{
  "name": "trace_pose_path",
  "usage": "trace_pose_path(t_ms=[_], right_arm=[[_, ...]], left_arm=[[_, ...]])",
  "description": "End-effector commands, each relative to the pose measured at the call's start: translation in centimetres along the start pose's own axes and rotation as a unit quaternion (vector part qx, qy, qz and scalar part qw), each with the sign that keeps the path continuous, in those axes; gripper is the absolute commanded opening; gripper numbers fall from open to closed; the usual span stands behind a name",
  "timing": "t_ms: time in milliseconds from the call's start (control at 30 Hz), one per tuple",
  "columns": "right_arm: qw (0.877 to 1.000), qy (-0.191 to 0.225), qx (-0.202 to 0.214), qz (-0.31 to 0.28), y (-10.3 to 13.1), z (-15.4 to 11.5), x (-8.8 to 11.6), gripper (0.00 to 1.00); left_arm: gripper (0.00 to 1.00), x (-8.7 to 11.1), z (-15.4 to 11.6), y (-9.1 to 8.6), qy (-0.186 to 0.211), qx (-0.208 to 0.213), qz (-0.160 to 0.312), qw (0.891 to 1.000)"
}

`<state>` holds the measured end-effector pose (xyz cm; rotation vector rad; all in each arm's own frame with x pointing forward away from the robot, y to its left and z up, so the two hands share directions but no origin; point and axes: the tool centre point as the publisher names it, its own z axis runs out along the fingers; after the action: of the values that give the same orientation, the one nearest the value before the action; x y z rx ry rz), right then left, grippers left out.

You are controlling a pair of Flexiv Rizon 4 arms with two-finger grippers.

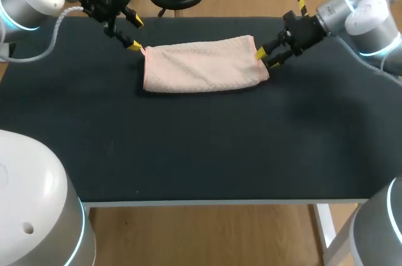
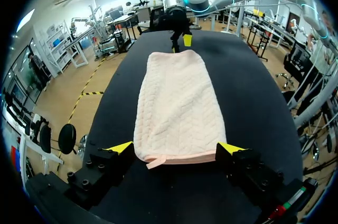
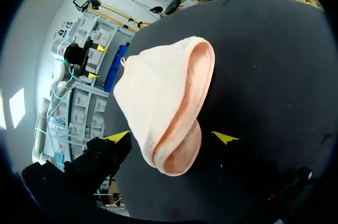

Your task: Fold the towel

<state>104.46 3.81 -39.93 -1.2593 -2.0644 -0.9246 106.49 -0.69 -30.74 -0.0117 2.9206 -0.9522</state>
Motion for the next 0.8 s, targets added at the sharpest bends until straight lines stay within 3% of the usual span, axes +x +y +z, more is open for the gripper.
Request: trace_pose_path(t_ms=[33, 333, 800], right_arm=[[1.000, 0.001, 0.008, 0.005, 0.6, 0.8, -0.4, 1.00], [1.000, -0.008, 0.023, 0.015, 0.8, 2.0, -0.7, 1.00], [0.999, 0.004, 0.032, 0.022, 1.9, 5.0, 0.9, 1.00]], left_arm=[[1.00, 0.0, 0.1, 0.1, -0.001, 0.002, 0.001, 1.000], [1.00, 0.0, 0.1, 0.1, -0.001, 0.002, 0.001, 1.000], [1.00, 0.0, 0.1, 0.1, -0.001, 0.002, 0.001, 1.000]])
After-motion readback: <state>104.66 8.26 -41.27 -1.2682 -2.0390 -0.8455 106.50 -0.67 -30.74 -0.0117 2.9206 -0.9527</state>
